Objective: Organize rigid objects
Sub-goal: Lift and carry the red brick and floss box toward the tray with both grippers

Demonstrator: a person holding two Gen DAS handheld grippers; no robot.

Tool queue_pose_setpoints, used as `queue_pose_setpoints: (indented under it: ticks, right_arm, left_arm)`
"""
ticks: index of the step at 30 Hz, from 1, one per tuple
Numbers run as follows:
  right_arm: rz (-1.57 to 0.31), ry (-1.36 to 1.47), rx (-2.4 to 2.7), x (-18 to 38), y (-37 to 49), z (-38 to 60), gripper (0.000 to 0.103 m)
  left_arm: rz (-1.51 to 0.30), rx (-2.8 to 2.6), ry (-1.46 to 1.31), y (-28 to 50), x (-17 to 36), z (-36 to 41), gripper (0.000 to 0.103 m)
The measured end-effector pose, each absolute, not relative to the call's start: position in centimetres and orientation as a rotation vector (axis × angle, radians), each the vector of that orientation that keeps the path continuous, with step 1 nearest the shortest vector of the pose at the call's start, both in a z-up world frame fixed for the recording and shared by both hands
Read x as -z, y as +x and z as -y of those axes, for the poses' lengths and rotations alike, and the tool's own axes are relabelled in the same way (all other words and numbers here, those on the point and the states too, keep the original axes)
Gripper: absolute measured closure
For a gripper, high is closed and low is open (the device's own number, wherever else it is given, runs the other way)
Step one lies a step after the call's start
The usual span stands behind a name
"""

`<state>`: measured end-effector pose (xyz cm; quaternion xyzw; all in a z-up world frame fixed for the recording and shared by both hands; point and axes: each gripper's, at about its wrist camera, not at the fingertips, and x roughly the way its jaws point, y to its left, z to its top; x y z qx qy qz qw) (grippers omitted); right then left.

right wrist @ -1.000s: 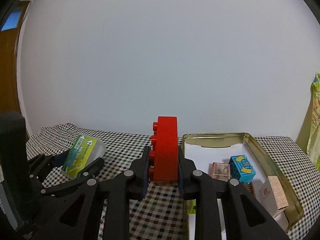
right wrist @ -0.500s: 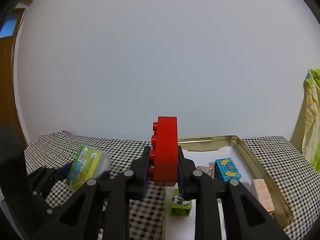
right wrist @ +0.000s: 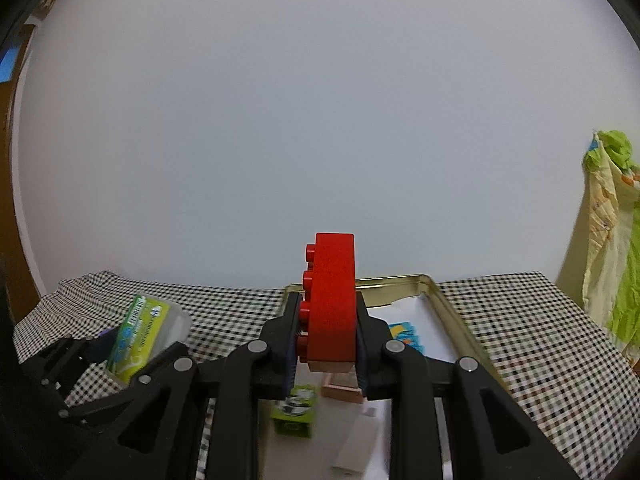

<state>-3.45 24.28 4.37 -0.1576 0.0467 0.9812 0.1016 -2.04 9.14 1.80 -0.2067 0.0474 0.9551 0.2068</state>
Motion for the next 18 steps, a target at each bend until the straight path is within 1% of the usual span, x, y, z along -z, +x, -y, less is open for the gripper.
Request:
queue_pose_setpoints:
  ticks: [13, 18]
  right_arm:
    - [-0.197, -0.472, -2.763, -4.5, -2.7, -31.4, 0.078]
    - [-0.167, -0.503, -2.730, -4.3, -2.9, -32.7, 0.078]
  left_arm:
    - [-0.134, -2.552, -0.556, -0.9, -3.4, -14.2, 0.049]
    - [-0.154, -2.488, -0.586, 0.1, -3.1, -16.3, 0.049]
